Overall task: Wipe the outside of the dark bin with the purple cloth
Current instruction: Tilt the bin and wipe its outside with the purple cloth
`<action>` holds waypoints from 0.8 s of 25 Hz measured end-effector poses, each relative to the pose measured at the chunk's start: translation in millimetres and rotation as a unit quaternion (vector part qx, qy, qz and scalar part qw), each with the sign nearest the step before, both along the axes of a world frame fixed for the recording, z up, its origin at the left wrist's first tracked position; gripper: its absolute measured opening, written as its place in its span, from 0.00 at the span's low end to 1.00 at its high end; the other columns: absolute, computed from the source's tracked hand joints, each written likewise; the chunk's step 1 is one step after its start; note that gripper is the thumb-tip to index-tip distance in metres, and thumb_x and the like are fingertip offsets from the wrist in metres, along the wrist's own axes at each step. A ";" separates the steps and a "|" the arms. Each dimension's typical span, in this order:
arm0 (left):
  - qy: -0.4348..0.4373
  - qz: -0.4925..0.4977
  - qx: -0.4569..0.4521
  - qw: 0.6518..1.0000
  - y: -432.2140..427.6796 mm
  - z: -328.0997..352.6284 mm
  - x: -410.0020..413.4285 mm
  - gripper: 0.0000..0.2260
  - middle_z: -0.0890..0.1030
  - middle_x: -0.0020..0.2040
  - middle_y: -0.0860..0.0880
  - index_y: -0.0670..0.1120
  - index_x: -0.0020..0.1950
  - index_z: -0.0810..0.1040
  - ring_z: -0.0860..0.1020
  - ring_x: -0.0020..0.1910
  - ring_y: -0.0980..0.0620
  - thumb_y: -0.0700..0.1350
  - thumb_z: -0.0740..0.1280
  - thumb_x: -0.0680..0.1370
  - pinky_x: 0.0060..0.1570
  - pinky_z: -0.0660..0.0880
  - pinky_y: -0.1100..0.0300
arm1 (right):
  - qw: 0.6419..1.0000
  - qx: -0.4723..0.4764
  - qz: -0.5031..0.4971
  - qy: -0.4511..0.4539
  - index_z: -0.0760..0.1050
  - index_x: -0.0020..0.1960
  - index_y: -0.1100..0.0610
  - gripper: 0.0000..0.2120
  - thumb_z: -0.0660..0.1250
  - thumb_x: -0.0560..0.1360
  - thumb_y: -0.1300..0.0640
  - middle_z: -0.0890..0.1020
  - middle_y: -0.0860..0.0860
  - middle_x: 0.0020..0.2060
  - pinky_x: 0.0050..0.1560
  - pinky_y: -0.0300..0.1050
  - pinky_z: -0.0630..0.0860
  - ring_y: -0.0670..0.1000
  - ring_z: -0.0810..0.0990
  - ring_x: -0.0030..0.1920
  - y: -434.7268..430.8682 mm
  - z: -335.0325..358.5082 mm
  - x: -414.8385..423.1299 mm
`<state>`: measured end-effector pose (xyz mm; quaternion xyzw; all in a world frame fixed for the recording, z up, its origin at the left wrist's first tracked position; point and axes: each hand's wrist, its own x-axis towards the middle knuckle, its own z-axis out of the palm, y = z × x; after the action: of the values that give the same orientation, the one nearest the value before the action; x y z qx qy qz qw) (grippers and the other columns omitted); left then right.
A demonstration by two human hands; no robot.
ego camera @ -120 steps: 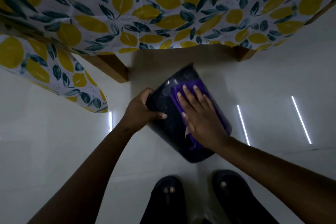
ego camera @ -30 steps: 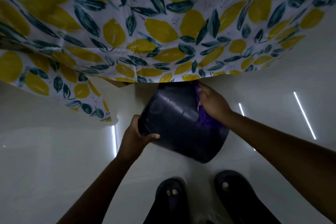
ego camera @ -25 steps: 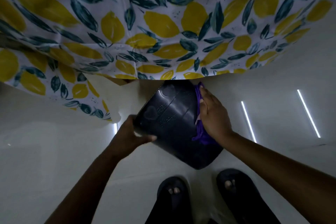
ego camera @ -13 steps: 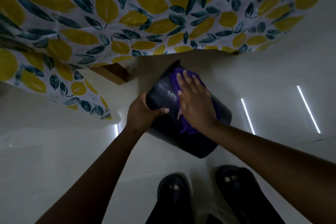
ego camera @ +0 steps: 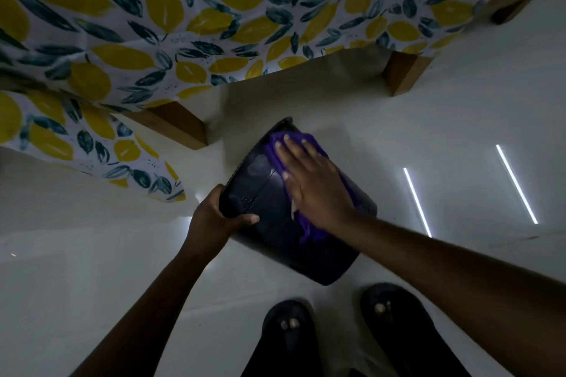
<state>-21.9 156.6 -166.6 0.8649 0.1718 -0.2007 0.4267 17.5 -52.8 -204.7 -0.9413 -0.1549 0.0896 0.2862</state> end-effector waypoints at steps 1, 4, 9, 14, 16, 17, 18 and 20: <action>0.005 0.012 -0.003 1.000 4.8 -1.7 -7.2 0.22 0.82 0.47 0.54 0.50 0.50 0.75 0.80 0.47 0.54 0.44 0.81 0.62 0.41 0.77 0.60 | 0.997 0.040 -0.044 0.058 0.57 0.77 0.53 0.24 0.47 0.82 0.50 0.63 0.52 0.76 0.72 0.49 0.60 0.56 0.63 0.75 -6.4 -11.6 18.3; 0.025 0.042 -0.024 0.999 16.1 -3.6 -27.7 0.26 0.83 0.49 0.52 0.50 0.52 0.77 0.82 0.49 0.50 0.48 0.81 0.58 0.47 0.80 0.50 | 0.918 0.104 -0.164 0.345 0.71 0.67 0.51 0.18 0.49 0.82 0.52 0.75 0.56 0.67 0.66 0.48 0.67 0.58 0.74 0.66 -35.6 -37.8 43.7; 0.030 0.036 -0.061 0.997 17.6 -10.5 -10.3 0.27 0.84 0.50 0.50 0.49 0.53 0.78 0.82 0.49 0.49 0.47 0.81 0.57 0.49 0.81 0.48 | 0.986 0.027 -0.138 0.089 0.52 0.79 0.52 0.25 0.50 0.82 0.54 0.59 0.51 0.78 0.74 0.49 0.57 0.53 0.59 0.77 -4.3 3.6 -30.0; 0.019 0.065 -0.099 0.993 7.5 -12.3 -16.1 0.27 0.84 0.53 0.52 0.54 0.58 0.78 0.83 0.52 0.53 0.41 0.81 0.62 0.52 0.81 0.52 | 0.997 -0.070 0.012 -0.029 0.50 0.79 0.51 0.27 0.47 0.82 0.47 0.56 0.50 0.79 0.74 0.56 0.58 0.56 0.54 0.78 7.9 9.4 -14.6; 0.001 0.063 -0.093 0.994 1.9 -15.8 -11.5 0.28 0.83 0.55 0.52 0.52 0.62 0.77 0.82 0.54 0.52 0.40 0.80 0.64 0.52 0.80 0.54 | 0.999 -0.040 -0.035 0.001 0.53 0.79 0.53 0.26 0.48 0.82 0.46 0.59 0.53 0.78 0.75 0.54 0.59 0.56 0.58 0.77 -6.3 -2.4 11.9; -0.004 0.057 -0.090 0.994 0.0 -16.6 -8.4 0.28 0.83 0.56 0.53 0.52 0.62 0.76 0.81 0.54 0.53 0.41 0.79 0.65 0.52 0.80 0.55 | 0.996 -0.023 -0.082 0.034 0.54 0.78 0.54 0.26 0.49 0.82 0.47 0.62 0.55 0.77 0.75 0.54 0.60 0.57 0.61 0.76 -13.6 -6.5 24.7; -0.007 0.050 -0.085 0.995 -1.8 -16.0 -5.3 0.27 0.83 0.55 0.53 0.52 0.62 0.76 0.81 0.54 0.53 0.42 0.79 0.65 0.52 0.80 0.56 | 0.989 -0.016 -0.129 0.070 0.56 0.78 0.55 0.26 0.50 0.82 0.47 0.63 0.56 0.76 0.74 0.53 0.60 0.57 0.63 0.75 -18.3 -9.6 34.5; -0.012 0.040 -0.075 0.996 -3.9 -14.4 0.9 0.26 0.82 0.54 0.55 0.53 0.60 0.75 0.80 0.53 0.57 0.43 0.79 0.65 0.49 0.79 0.61 | 0.977 -0.032 -0.184 0.098 0.57 0.78 0.56 0.25 0.50 0.82 0.49 0.65 0.57 0.75 0.73 0.52 0.60 0.57 0.64 0.74 -17.1 -10.1 41.2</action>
<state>-21.1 152.7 -181.0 0.8254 0.1857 -0.1849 0.5000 58.6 -69.9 -214.8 -0.9489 0.0531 0.1319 0.2817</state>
